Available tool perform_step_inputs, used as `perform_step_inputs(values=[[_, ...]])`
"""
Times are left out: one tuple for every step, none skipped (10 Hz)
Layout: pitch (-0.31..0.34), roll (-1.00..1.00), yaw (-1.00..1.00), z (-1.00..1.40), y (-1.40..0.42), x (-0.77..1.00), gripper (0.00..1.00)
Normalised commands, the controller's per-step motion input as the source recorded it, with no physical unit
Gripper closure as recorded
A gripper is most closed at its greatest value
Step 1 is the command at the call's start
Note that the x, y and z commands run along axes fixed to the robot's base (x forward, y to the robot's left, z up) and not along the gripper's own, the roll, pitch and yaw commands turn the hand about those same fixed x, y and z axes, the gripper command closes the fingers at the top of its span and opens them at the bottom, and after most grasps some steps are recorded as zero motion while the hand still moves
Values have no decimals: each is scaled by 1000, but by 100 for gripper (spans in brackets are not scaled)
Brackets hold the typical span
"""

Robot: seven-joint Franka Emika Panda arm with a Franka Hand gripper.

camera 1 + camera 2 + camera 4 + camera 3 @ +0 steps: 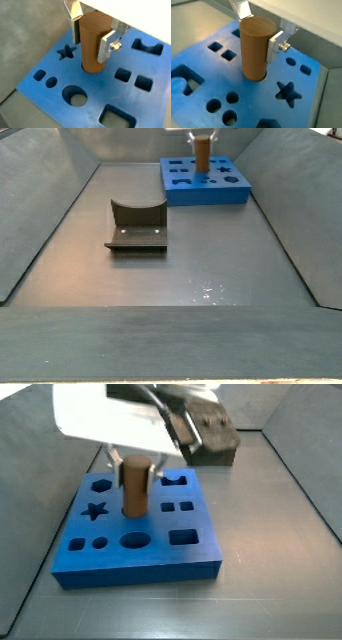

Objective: Pick up the round object. Move up. Place the round object on the fixture. Regrasp the round object. Move to above the board. Insert the round object.
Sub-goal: Insert the round object.

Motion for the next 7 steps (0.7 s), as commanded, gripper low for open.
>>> perform_step_inputs(values=[[-300, -100, -109, -891, 0, -6, 100], [-200, 0, -43, -1000, 0, -106, 100], [-91, 29, -17, -1000, -26, -114, 100], [-177, 57, 0, -1000, -94, -89, 100], [-514, 151, 120, -743, -214, -380, 100], [-714, 177, 317, -506, -189, -566, 100], [-306, 80, 6, -40, -63, -209, 100]])
